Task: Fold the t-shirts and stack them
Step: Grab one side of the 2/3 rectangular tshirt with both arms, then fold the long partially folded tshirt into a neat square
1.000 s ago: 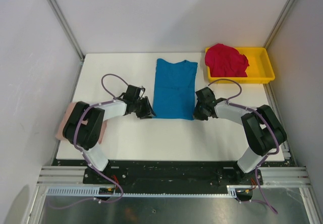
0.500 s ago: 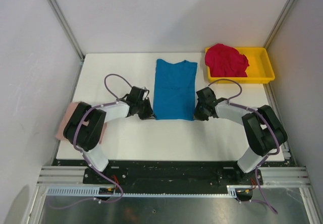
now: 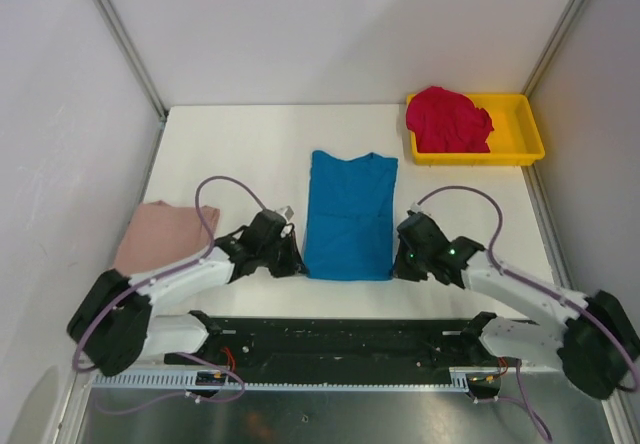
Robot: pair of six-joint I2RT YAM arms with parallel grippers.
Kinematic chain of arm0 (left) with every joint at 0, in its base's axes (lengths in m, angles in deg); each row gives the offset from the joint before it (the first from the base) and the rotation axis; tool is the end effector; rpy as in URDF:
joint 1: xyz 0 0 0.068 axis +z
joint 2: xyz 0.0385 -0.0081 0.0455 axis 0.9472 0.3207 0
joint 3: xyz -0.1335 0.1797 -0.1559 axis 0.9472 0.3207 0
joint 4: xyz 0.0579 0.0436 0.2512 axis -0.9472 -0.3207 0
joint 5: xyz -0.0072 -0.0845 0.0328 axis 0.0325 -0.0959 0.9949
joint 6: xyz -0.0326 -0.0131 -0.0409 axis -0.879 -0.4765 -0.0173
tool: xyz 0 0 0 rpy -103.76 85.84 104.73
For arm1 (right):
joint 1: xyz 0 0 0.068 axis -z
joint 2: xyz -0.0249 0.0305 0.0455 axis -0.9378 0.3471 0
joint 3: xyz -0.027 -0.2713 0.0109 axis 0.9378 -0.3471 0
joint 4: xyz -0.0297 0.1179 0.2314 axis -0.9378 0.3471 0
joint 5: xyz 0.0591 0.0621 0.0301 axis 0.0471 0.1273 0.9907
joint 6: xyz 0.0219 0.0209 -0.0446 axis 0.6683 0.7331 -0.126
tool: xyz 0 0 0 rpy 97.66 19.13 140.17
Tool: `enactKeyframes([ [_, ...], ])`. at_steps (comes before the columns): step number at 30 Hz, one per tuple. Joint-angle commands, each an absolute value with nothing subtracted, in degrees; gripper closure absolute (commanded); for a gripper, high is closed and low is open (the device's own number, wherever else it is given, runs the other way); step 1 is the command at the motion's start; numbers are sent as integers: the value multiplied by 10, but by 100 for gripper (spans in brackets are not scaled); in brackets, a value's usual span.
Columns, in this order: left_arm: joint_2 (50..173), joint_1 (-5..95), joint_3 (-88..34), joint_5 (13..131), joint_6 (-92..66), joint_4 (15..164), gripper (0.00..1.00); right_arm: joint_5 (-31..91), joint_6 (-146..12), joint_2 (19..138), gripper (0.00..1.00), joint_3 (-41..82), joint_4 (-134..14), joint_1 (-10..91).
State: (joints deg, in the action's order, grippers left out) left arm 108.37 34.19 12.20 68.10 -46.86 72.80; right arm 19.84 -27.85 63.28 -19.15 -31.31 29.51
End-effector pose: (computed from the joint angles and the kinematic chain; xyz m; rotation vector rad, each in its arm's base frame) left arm 0.1802 -0.1457 0.1690 -0.0956 2.6866 -0.7959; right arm 0.1614 0.1346 0.1914 0.1441 2.6781 0.4739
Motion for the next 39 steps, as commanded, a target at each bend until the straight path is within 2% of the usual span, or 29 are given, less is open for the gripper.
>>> enactKeyframes([
  [1,989,291,152,705,-517,693,100,141,-222,533,100,-197,-215,249],
  [8,883,252,171,713,-559,649,100,117,-170,428,100,-194,-152,204],
  [15,894,269,82,741,-539,621,100,73,-211,454,100,-112,-144,213],
  [25,1132,394,-174,757,-427,632,100,171,-389,709,100,54,-305,426],
  [32,1353,449,-333,759,-402,684,100,210,-404,938,100,169,-421,505],
  [39,1535,483,-472,706,-378,747,100,209,-397,1076,100,269,-452,541],
])
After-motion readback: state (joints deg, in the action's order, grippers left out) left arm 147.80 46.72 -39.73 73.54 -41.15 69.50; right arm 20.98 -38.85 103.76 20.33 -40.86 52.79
